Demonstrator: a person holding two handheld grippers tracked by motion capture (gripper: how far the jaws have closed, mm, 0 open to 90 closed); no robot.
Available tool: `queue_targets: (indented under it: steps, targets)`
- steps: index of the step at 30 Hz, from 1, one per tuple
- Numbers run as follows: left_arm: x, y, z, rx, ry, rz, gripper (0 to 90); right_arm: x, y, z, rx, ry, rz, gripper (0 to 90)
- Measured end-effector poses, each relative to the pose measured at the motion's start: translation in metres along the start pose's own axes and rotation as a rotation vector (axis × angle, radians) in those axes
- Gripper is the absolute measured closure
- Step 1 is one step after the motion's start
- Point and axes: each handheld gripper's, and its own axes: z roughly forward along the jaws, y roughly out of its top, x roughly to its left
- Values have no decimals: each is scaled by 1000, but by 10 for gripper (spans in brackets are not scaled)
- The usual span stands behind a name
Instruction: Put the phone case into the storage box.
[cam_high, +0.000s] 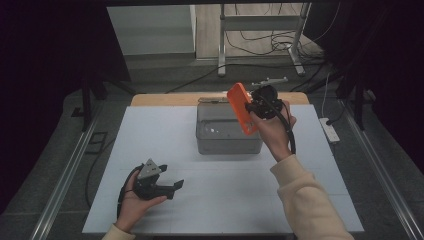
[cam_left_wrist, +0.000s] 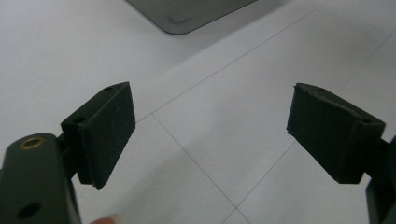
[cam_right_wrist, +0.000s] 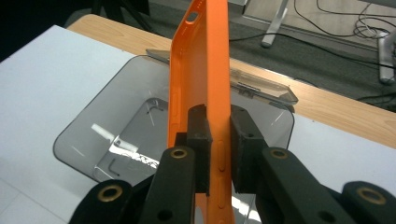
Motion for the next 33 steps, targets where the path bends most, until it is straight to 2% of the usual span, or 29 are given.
queue_targets:
  steps: [18, 33]
  targets:
    - [1, 0, -1, -4, 3, -9, 151, -12, 1, 19, 76, -94, 10, 798]
    - [2, 0, -1, -6, 2, -7, 153, -14, 0, 26, 94, -142, -7, 798]
